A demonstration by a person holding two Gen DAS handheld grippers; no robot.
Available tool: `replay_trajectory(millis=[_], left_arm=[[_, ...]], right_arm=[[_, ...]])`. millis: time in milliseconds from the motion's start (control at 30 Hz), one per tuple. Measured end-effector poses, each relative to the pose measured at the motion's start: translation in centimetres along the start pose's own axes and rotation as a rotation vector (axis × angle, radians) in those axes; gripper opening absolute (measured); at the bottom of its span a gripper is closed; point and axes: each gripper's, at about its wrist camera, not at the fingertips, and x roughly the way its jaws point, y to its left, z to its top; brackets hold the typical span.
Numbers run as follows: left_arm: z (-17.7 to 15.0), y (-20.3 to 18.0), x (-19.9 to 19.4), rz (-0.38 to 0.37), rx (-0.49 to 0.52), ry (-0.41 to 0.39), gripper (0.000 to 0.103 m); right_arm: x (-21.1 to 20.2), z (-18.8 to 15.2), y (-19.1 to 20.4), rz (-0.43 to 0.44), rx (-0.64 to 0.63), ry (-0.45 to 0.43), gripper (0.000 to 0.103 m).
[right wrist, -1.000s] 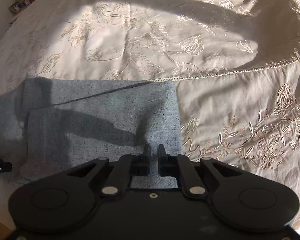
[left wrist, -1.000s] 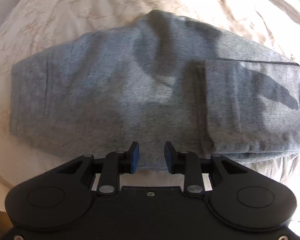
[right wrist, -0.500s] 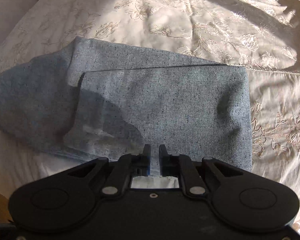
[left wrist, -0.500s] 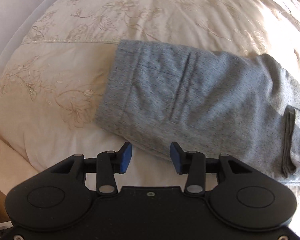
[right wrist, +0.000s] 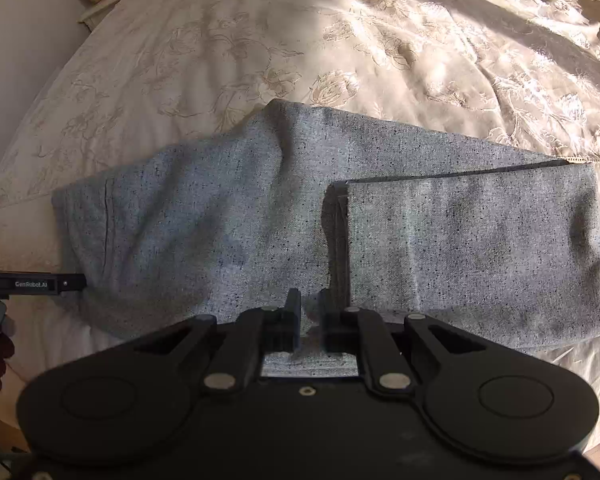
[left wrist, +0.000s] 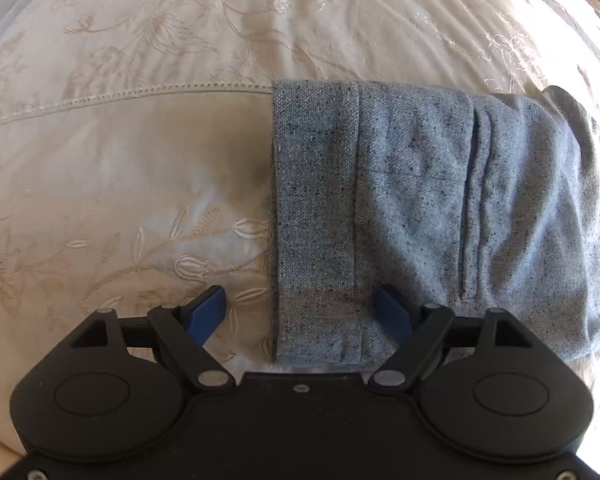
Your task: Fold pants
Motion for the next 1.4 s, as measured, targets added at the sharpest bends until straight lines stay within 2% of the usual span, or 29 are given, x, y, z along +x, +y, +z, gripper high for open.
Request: replay_trajectory(millis=[100, 267, 300, 333, 367, 400, 500, 567, 600, 633, 833, 933, 1033, 1167, 1300, 1400], left_arm=[[0.5, 0.3, 1.4, -0.055, -0.006, -0.004, 0.102], [0.8, -0.6, 2.2, -0.078, -0.006, -0.016, 0.102], [0.9, -0.9, 2.3, -0.111, -0.002, -0.008, 0.099], [0.8, -1.0, 2.1, -0.16, 0.005, -0.002, 0.093], [0.7, -1.0, 1.7, -0.191, 0.017, -0.006, 0.068], [0.8, -0.9, 1.2, -0.223, 0.018, -0.002, 0.053], [0.6, -0.2, -0.5, -0.229, -0.022, -0.024, 0.031], [0.6, 0.5, -1.9, -0.247, -0.066, -0.039, 0.027], [0.7, 0.6, -2.8, -0.248, -0.076, -0.056, 0.018], [0.8, 0.5, -3.5, -0.241, -0.073, -0.069, 0.016], [1.0, -0.7, -6.8, -0.19, 0.009, -0.13, 0.015], [1.0, -0.9, -7.6, -0.188, 0.009, -0.143, 0.015], [1.1, -0.9, -8.0, -0.191, 0.009, -0.149, 0.015], [0.9, -1.0, -8.7, -0.187, 0.021, -0.158, 0.015], [1.0, -1.2, -9.4, -0.186, 0.014, -0.168, 0.015], [1.1, -1.9, -10.2, -0.196, 0.006, -0.183, 0.015]], right_arm=[[-0.1, -0.6, 1.0, -0.008, 0.011, 0.008, 0.012], [-0.1, -1.3, 2.1, -0.026, 0.023, 0.021, 0.013], [0.0, -1.3, 2.2, -0.027, 0.028, 0.022, 0.013], [-0.1, -1.5, 2.3, -0.027, 0.031, 0.024, 0.013], [0.0, -1.5, 2.4, -0.027, 0.034, 0.025, 0.013], [0.0, -1.5, 2.6, -0.028, 0.034, 0.026, 0.013], [0.2, -1.4, 3.1, -0.03, 0.022, 0.019, 0.013], [0.3, -0.7, 3.3, -0.034, 0.005, 0.002, 0.013], [0.4, -0.3, 3.3, -0.036, -0.003, -0.007, 0.013], [0.6, 0.4, 3.3, -0.041, -0.01, -0.016, 0.013], [3.7, 6.4, 1.8, -0.107, 0.008, -0.087, 0.013], [6.0, 9.5, 0.8, -0.112, 0.054, -0.087, 0.013], [8.0, 10.4, 0.1, -0.124, 0.081, -0.056, 0.012], [8.9, 7.5, -0.4, -0.107, 0.112, 0.017, 0.012], [7.9, 1.1, 0.5, -0.071, 0.087, 0.095, 0.012], [6.8, -2.8, 1.0, -0.062, 0.079, 0.113, 0.012]])
